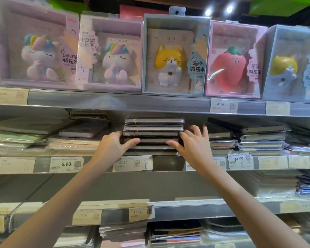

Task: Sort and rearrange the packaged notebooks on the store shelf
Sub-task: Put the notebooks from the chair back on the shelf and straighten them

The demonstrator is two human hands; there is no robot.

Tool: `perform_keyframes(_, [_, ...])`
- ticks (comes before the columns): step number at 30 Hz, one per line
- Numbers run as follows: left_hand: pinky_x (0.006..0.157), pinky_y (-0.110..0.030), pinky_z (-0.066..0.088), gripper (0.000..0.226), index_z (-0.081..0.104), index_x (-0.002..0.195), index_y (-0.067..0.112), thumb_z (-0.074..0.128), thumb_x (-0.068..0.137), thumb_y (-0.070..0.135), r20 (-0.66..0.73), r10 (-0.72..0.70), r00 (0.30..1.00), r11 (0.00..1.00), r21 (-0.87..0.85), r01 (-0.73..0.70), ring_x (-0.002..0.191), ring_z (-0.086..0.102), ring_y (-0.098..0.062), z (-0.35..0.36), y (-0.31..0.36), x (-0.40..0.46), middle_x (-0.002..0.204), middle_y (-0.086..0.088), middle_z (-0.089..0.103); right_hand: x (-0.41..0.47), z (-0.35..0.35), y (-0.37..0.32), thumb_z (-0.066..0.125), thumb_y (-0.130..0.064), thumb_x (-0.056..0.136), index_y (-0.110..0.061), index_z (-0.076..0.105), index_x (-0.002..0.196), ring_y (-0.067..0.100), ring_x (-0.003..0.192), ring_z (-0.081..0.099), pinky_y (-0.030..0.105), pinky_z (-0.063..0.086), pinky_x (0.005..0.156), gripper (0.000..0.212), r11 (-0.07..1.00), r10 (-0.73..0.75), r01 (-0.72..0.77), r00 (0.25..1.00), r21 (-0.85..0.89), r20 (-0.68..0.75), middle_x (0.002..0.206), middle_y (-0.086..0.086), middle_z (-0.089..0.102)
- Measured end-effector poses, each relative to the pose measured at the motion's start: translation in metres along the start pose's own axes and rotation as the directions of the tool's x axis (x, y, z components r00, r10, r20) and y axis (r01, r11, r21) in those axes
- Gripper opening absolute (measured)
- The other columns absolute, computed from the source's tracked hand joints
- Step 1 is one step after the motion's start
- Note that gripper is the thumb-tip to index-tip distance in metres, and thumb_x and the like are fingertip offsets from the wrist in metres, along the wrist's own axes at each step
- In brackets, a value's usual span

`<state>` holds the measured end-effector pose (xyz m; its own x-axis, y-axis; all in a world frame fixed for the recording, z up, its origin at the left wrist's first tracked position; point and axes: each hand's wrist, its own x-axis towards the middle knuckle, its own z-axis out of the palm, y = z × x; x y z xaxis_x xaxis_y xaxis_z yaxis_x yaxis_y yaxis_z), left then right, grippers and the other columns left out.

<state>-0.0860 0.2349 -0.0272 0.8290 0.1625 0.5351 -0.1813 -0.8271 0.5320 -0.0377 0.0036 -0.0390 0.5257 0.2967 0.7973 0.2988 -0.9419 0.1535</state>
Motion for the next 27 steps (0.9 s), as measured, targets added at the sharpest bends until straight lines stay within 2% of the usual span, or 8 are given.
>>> perform_keyframes(4, [0.054,-0.028,0.034,0.057,0.049,0.067,0.013,0.032,0.083,0.065,0.080,-0.074,0.994,0.991,-0.110,0.082,0.059,0.047,-0.016,-0.008,0.002,0.003,0.059,-0.003,0.049,0.006,-0.011,0.002,0.004,-0.060,0.086,-0.016,0.068,0.080,0.023,0.114,0.045,0.048,0.022,0.108,0.078,0.972,0.117,-0.136,0.987,0.193,0.108,0.092,-0.003,0.069])
perform_keyframes(9, [0.047,-0.030,0.025,0.057,0.027,0.051,0.012,0.044,0.089,0.052,-0.004,-0.077,0.997,0.992,-0.104,0.076,0.044,0.033,-0.018,-0.011,0.006,0.009,0.045,-0.002,0.031,0.018,-0.015,-0.001,0.030,-0.050,0.095,-0.017,0.053,0.058,0.020,0.111,0.042,0.046,0.027,0.104,0.055,0.941,0.176,-0.211,0.973,0.264,0.150,0.084,-0.004,0.064])
perform_keyframes(14, [0.049,-0.032,0.029,0.059,0.035,0.049,0.010,0.052,0.085,0.054,-0.074,-0.111,0.991,0.993,-0.048,0.108,0.047,0.038,-0.023,-0.009,0.006,0.019,0.044,-0.003,0.035,0.024,-0.013,-0.004,0.034,-0.055,0.092,-0.019,0.053,0.061,0.025,0.111,0.046,0.044,0.029,0.100,0.051,0.927,0.264,-0.298,0.950,0.229,0.168,0.085,0.002,0.065])
perform_keyframes(17, [0.057,-0.033,0.042,0.058,0.059,0.090,0.004,0.046,0.083,0.060,-0.126,-0.120,0.985,0.992,0.018,0.123,0.071,0.056,-0.028,-0.004,-0.001,0.017,0.074,-0.014,0.059,0.020,-0.006,-0.007,0.034,-0.057,0.091,-0.009,0.059,0.104,0.030,0.109,0.048,0.042,0.034,0.093,0.056,0.925,0.324,-0.337,0.941,0.177,0.099,0.104,0.010,0.063])
perform_keyframes(20, [0.086,-0.039,0.049,0.065,0.036,0.135,0.007,0.037,0.089,0.053,-0.274,0.054,0.960,0.993,0.115,-0.023,0.108,0.056,-0.032,0.008,-0.006,0.005,0.118,-0.018,0.057,0.007,0.007,-0.015,0.032,-0.053,0.092,-0.003,0.038,0.133,0.036,0.116,0.046,0.048,0.037,0.099,0.065,0.933,0.281,-0.257,0.958,0.251,-0.063,0.126,0.018,0.052])
perform_keyframes(22, [0.110,-0.039,0.027,0.065,0.018,0.146,0.011,0.031,0.094,0.048,-0.286,0.169,0.943,0.978,0.165,-0.125,0.138,0.026,-0.031,0.022,-0.002,-0.002,0.148,-0.015,0.030,0.002,0.018,-0.024,0.023,-0.054,0.093,-0.010,0.022,0.143,0.035,0.131,0.033,0.050,0.026,0.109,0.067,0.952,0.207,-0.173,0.972,0.253,-0.114,0.144,0.016,0.038])
perform_keyframes(24, [0.114,-0.040,0.007,0.062,0.009,0.148,0.016,0.022,0.096,0.048,-0.283,0.269,0.921,0.938,0.293,-0.184,0.143,0.003,-0.028,0.040,0.000,-0.001,0.156,-0.010,0.008,0.003,0.028,-0.034,0.016,-0.054,0.095,-0.018,0.010,0.147,0.028,0.140,0.015,0.046,0.011,0.114,0.063,0.970,0.137,-0.107,0.982,0.219,-0.127,0.154,0.006,0.020])
perform_keyframes(27, [0.115,-0.046,0.006,0.058,0.010,0.148,0.021,0.012,0.097,0.049,-0.309,0.347,0.885,0.879,0.436,-0.193,0.142,0.006,-0.030,0.060,-0.002,0.003,0.154,-0.007,0.007,0.006,0.040,-0.044,0.012,-0.052,0.097,-0.023,0.000,0.148,0.025,0.142,0.005,0.045,0.005,0.115,0.060,0.982,0.104,-0.080,0.985,0.170,-0.139,0.155,-0.002,0.007])
